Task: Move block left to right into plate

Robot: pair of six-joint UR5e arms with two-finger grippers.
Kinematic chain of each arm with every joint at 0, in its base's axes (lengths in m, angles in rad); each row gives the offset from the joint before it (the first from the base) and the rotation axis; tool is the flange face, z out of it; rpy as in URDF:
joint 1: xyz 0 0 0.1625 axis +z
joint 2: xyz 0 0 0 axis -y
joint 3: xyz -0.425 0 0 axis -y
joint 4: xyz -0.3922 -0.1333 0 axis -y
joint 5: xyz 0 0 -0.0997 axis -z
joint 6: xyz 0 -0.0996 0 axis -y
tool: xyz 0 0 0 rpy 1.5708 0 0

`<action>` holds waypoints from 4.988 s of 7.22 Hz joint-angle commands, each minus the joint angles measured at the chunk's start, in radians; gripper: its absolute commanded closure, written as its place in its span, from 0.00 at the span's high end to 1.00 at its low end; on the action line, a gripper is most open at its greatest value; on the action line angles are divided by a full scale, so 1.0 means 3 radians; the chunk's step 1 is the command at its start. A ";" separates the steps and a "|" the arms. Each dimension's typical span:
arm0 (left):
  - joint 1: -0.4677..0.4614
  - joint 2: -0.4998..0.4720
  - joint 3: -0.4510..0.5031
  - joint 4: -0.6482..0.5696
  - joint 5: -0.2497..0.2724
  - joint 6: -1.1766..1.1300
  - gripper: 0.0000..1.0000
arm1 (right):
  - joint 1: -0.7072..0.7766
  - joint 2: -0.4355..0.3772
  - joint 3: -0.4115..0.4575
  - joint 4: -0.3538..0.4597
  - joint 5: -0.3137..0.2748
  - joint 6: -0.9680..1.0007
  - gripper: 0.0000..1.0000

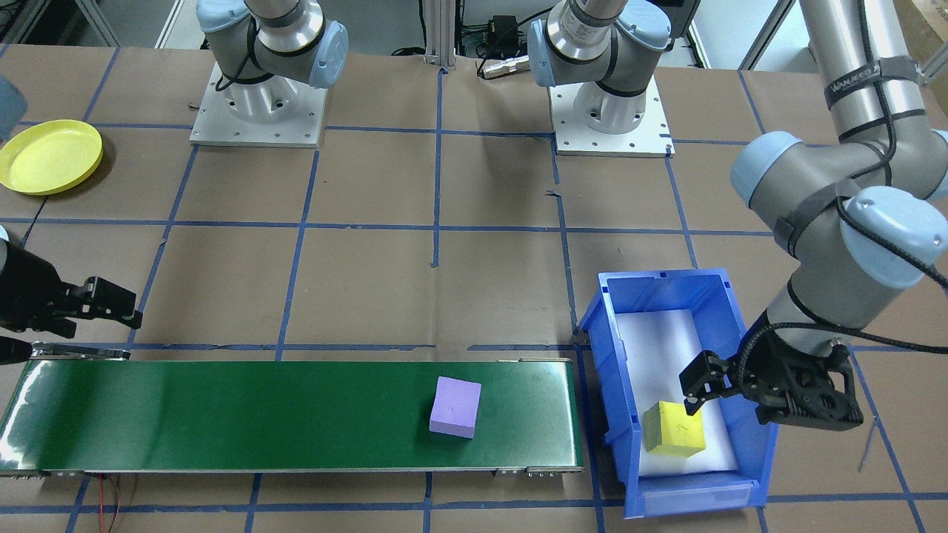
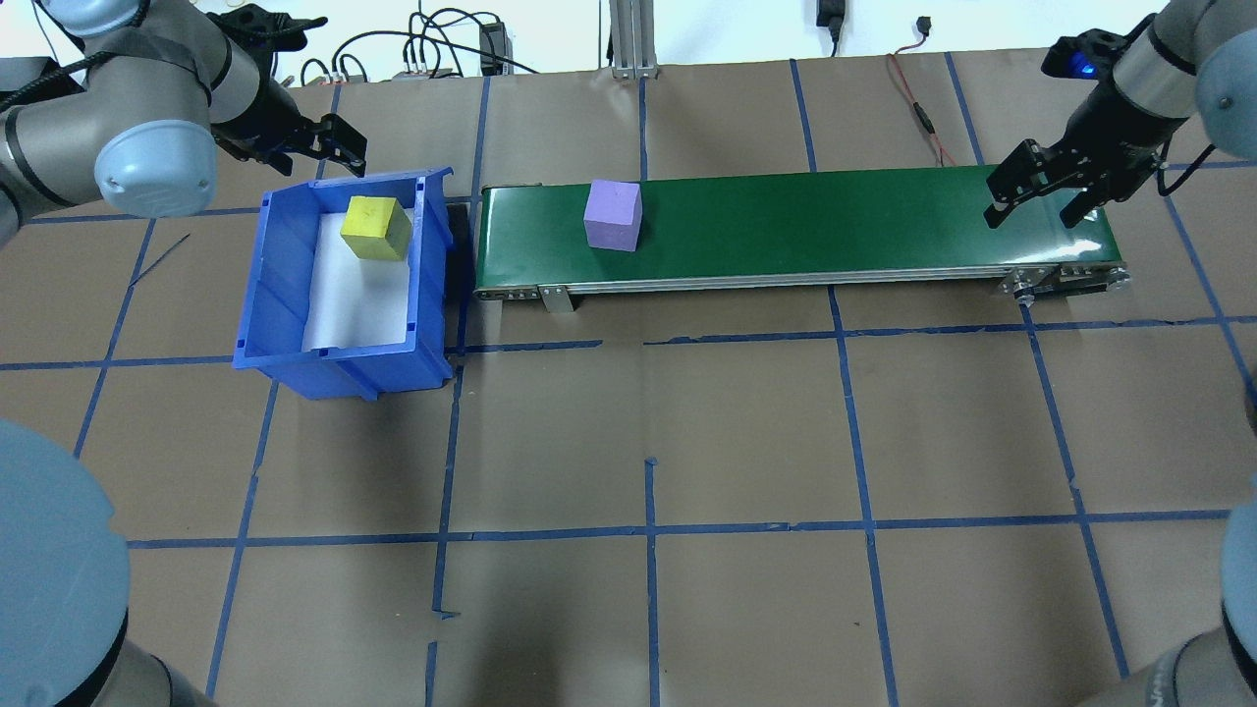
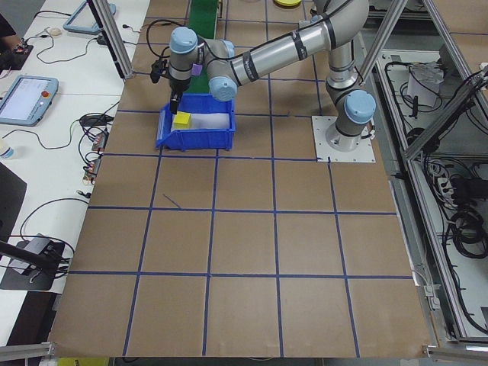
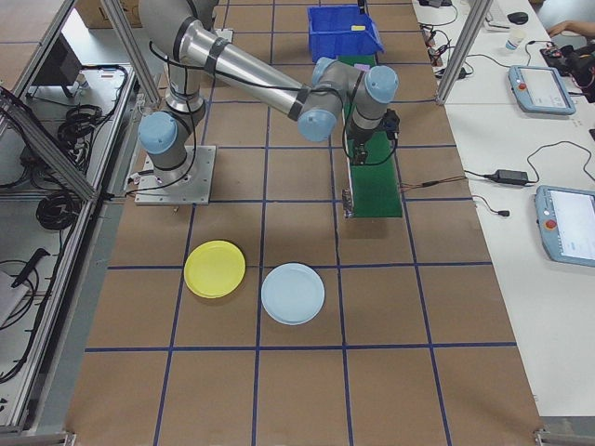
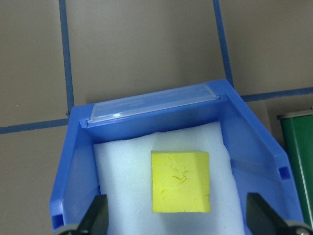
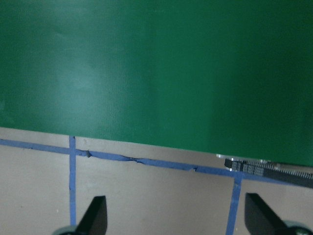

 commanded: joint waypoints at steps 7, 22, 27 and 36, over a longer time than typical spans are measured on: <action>0.0000 -0.0366 -0.0125 0.0155 -0.0159 -0.0168 0.97 | -0.0009 0.0353 0.0045 -0.0650 0.0627 0.0060 1.00; -0.0798 0.0160 -0.0176 0.0170 -0.0476 -0.0173 1.00 | 0.0026 0.0338 0.0065 -0.0691 0.0898 0.0537 1.00; -0.0497 0.1011 -0.0033 -0.0674 -0.0073 -0.0142 1.00 | 0.0272 0.0333 0.0040 -0.0773 0.0862 0.1134 1.00; -0.0235 0.1490 -0.0099 -0.1563 0.0250 -0.0137 1.00 | 0.0487 0.0384 0.0019 -0.0911 0.0847 0.1692 1.00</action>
